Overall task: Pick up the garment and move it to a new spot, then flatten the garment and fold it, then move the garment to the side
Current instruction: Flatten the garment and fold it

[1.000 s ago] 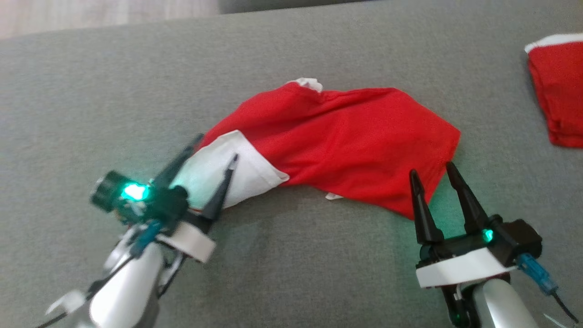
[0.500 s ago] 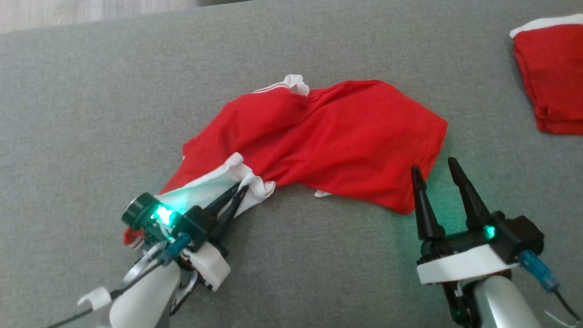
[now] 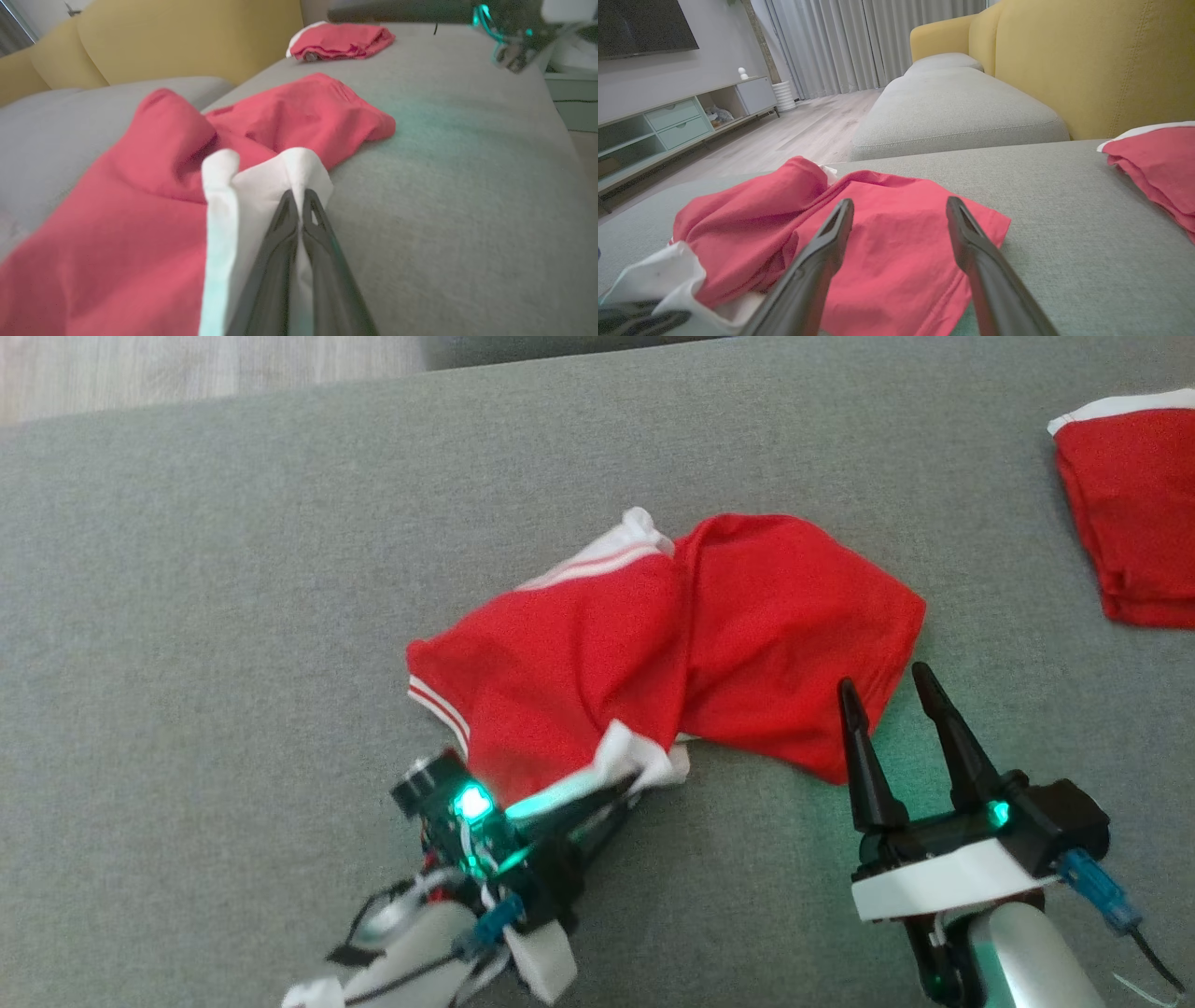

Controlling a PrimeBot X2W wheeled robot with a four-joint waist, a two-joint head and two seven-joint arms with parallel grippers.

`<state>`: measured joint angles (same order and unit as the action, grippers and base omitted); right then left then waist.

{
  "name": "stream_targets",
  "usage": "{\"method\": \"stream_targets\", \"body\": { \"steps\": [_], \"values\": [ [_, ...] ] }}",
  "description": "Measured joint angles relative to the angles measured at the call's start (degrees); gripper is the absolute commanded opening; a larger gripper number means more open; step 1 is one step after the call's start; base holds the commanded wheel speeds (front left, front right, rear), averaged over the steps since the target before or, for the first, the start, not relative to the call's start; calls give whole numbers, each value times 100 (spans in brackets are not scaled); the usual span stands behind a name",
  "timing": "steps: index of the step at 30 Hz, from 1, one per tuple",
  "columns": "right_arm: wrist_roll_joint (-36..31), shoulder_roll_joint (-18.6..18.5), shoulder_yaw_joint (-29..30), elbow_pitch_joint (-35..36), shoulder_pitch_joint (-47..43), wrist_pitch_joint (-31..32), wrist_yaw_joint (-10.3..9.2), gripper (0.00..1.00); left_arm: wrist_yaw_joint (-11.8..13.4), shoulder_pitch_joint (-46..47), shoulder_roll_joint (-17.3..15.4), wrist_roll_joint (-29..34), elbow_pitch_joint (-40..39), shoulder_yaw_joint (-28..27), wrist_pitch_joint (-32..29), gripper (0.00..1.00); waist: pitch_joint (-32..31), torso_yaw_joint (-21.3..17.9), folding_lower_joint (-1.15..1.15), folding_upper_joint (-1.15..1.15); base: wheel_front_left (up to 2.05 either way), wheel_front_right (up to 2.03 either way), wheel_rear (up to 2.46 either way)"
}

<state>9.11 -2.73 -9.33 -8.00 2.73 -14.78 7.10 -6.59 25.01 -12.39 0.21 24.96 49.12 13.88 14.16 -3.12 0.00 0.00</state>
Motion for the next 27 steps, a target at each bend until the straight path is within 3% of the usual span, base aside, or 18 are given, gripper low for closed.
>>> {"method": "stream_targets", "body": {
  "steps": [1, 2, 8, 16, 22, 27],
  "values": [
    [0, 1, 0, 0, 0, -1, 0, 100, -1, -51, 11, -15, 48, 64, -4, 22, -2, -3, 0, 0, 0, 0, 0],
    [0, 0, 4, 0, -1, 0, 0, 100, -4, -112, 20, -38, 93, 131, -15, 100, -1, -5, 0, 0, 0, 0, 0],
    [55, 0, 42, 1, -8, 0, 0, 100, -52, -371, 69, -271, 1, 450, -18, 100, 8, 41, 0, 0, 0, 0, 0],
    [55, 0, 53, -4, -74, 0, 0, 100, -40, -376, -54, -274, -1044, 609, -136, 100, -50, 171, 0, 0, 0, 0, 0],
    [55, 0, 24, -22, -74, 0, 0, 100, 499, -369, -382, -24, -1875, 399, -839, 100, -104, 188, 0, 0, 0, 0, 0],
    [57, 0, -13, -38, -74, 0, 0, 100, 617, -360, -634, 79, -1711, 303, -1192, 100, -112, 102, 0, 0, 0, 0, 0]
  ]
}}
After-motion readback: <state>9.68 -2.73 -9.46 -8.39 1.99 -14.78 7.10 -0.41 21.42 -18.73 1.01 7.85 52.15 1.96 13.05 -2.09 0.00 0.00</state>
